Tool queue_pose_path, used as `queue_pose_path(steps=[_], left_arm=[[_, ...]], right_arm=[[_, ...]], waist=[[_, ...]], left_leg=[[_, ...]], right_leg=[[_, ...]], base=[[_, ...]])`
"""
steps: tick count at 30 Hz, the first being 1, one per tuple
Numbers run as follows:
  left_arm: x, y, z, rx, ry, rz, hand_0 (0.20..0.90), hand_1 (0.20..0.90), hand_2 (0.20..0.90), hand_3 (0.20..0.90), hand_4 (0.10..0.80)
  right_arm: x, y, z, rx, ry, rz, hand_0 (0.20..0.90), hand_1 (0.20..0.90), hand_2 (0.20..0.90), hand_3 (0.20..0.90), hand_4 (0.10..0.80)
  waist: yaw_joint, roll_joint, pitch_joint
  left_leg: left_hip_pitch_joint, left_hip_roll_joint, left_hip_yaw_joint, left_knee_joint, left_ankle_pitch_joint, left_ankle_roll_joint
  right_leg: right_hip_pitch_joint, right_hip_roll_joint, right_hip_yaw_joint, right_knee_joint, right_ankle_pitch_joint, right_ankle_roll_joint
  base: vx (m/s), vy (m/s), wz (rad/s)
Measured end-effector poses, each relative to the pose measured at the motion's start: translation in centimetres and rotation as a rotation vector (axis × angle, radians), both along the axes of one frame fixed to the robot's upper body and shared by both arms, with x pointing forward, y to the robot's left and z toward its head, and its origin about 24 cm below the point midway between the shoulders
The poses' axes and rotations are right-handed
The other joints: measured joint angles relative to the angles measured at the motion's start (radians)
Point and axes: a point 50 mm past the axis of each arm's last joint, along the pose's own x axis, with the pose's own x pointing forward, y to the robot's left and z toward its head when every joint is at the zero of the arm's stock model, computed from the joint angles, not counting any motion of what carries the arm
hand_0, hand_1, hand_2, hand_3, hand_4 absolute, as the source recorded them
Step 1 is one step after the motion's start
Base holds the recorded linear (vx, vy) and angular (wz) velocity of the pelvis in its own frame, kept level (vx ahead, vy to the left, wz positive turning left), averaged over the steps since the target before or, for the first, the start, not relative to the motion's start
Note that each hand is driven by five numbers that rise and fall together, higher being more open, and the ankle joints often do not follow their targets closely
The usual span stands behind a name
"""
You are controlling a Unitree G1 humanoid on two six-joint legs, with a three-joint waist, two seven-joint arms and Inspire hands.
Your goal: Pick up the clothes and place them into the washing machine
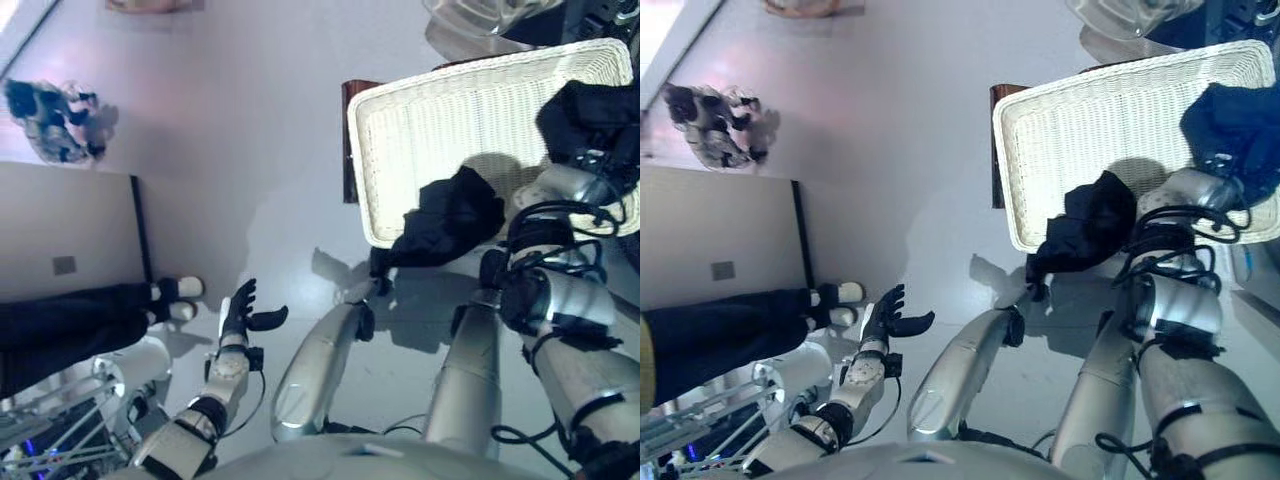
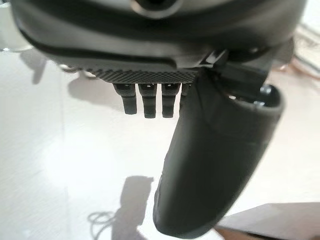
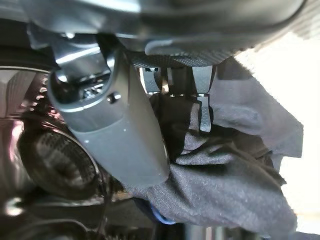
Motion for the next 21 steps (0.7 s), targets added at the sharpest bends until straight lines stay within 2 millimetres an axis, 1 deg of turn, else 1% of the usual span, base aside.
queue_pose_path(steps=[3,6,9,10,11,15,16,17,21], left_arm=[[0.0,-0.1,0.1,-0.004,-0.012,0.000,0.900,0.900,0.900,0.900,0.800],[-0.3,-0.1,0.0,-0.010,-0.012,-0.003,0.900,0.900,0.900,0.900,0.800],[-0.7,-0.3,-0.1,-0.024,-0.018,-0.007,0.900,0.900,0.900,0.900,0.800],[-0.9,-0.2,-0.2,-0.025,-0.013,-0.005,0.900,0.900,0.900,0.900,0.800],[-1.2,-0.1,-0.3,-0.025,-0.006,-0.002,0.900,0.900,0.900,0.900,0.800],[-1.1,-0.2,-0.2,-0.035,-0.020,-0.001,0.900,0.900,0.900,0.900,0.800],[-1.0,-0.2,-0.2,-0.037,-0.024,-0.003,0.900,0.900,0.900,0.900,0.800],[-1.0,-0.2,-0.2,-0.037,-0.025,-0.003,0.900,0.900,0.900,0.900,0.800],[-1.0,-0.2,-0.2,-0.039,-0.024,-0.001,0.900,0.900,0.900,0.900,0.800]], right_arm=[[-1.1,-2.1,2.8,-0.033,-0.025,-0.072,0.300,0.300,0.300,0.300,0.400],[-2.6,-3.8,6.6,-0.138,-0.047,-0.144,0.300,0.300,0.300,0.300,0.400],[-4.9,-5.6,11.3,-0.276,-0.074,-0.249,0.300,0.300,0.300,0.300,0.400],[-4.9,-5.6,11.5,-0.350,-0.022,-0.258,0.300,0.300,0.300,0.300,0.400],[-4.8,-5.3,11.7,-0.377,-0.007,-0.254,0.300,0.300,0.300,0.300,0.400],[-4.5,-4.8,12.0,-0.404,0.027,-0.251,0.300,0.300,0.300,0.300,0.400],[-4.5,-4.8,12.0,-0.409,0.031,-0.253,0.356,0.356,0.356,0.356,0.438],[-4.4,-4.8,12.0,-0.414,0.037,-0.251,0.900,0.900,0.900,0.900,0.800],[-3.8,-4.4,11.9,-0.453,0.081,-0.208,0.900,0.900,0.900,0.900,0.800]], waist=[[0.010,0.024,-0.019],[0.009,0.028,-0.023],[0.006,0.030,-0.024],[-0.001,0.030,-0.024],[-0.011,0.030,-0.024],[-0.020,0.028,-0.023],[-0.020,0.027,-0.022],[-0.022,0.027,-0.022],[-0.041,0.011,-0.009]], left_leg=[[0.005,-0.006,0.003,-0.003,0.000,0.000],[0.010,-0.005,0.012,-0.012,0.000,0.001],[0.007,-0.012,0.015,-0.014,-0.001,0.004],[0.005,-0.012,0.016,-0.014,-0.002,0.005],[0.000,-0.012,0.020,-0.015,-0.003,0.006],[0.000,-0.014,0.027,-0.014,-0.006,0.009],[0.000,-0.014,0.029,-0.014,-0.007,0.010],[0.000,-0.015,0.030,-0.014,-0.008,0.010],[0.003,-0.014,0.031,-0.012,-0.009,0.011]], right_leg=[[0.000,-0.001,0.005,0.001,-0.002,0.003],[-0.005,0.000,0.017,0.002,-0.002,0.004],[-0.012,-0.002,0.024,0.002,-0.004,0.006],[-0.013,-0.002,0.024,0.002,-0.004,0.007],[-0.020,-0.002,0.028,0.002,-0.004,0.007],[-0.023,-0.001,0.037,-0.001,-0.004,0.007],[-0.023,-0.001,0.038,-0.003,-0.004,0.007],[-0.023,-0.001,0.040,-0.003,-0.004,0.007],[-0.021,0.001,0.041,-0.004,-0.004,0.008]], base=[[0.048,-0.023,-0.04],[0.034,-0.033,-0.07],[0.000,0.000,0.00],[0.021,-0.022,-0.04],[0.017,-0.014,-0.06],[0.012,-0.013,-0.05],[0.000,0.000,0.00],[0.000,0.000,0.00],[0.000,0.000,0.00]])
